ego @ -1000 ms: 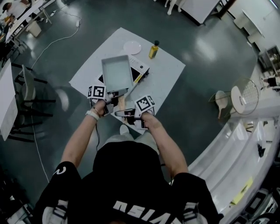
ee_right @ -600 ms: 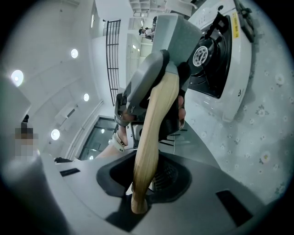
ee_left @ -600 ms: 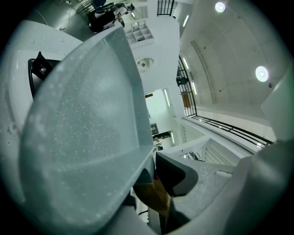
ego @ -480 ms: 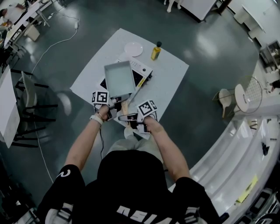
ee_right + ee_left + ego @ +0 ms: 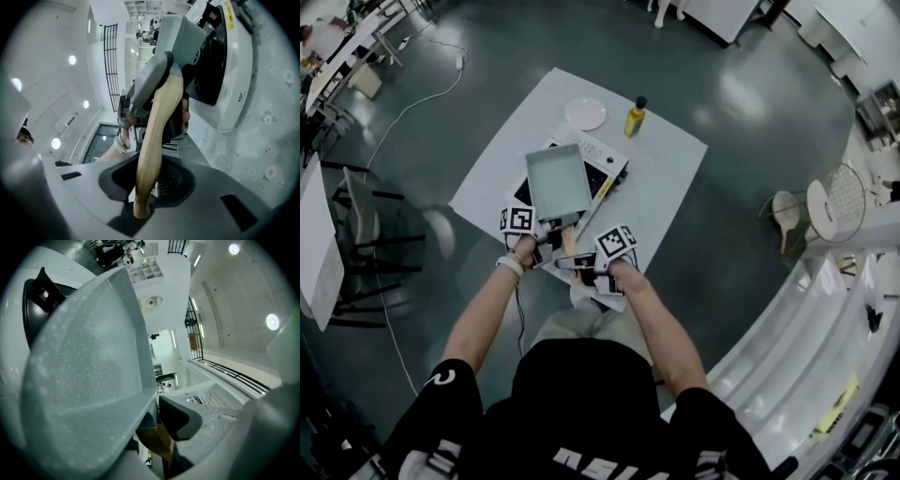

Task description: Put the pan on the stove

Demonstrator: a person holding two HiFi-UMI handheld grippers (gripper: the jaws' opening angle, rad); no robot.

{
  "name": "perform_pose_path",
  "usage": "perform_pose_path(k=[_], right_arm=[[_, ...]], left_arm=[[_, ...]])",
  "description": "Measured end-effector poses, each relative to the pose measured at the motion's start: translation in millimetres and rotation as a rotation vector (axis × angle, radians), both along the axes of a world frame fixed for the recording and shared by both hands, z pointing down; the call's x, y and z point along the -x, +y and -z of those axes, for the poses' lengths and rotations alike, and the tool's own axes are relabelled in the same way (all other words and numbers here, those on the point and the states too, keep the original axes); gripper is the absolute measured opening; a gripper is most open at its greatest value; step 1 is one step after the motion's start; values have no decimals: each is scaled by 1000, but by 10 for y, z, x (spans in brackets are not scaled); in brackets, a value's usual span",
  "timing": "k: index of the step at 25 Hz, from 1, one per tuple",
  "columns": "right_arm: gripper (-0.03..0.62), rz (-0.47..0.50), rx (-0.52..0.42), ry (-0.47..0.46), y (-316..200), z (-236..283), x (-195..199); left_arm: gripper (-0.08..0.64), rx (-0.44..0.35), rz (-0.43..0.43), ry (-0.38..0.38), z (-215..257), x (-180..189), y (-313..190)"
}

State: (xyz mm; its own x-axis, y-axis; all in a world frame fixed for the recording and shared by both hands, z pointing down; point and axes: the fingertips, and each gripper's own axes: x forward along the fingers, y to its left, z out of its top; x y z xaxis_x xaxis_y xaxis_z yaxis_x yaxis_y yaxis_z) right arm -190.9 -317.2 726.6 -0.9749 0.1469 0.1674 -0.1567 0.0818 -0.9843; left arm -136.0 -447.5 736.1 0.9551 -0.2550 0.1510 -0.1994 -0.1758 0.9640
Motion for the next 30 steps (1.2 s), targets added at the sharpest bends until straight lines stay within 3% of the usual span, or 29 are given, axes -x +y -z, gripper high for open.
perform_pose_path(k=[7,17,25,30], right_arm=[[71,-15,25,-11,-41,-62,-5],[69,-26,42,6,-84,-103,10],[66,-18,49,-30,-72,-115,41],[64,-25,47,-5,-92,-172,8]], left_arm=[[129,61,8,15,-117,-3,-8],[129,106,27,93,-126,24,-56],[155,89,24,151,-71,96,18],[167,103,56,170,-97,202,78]])
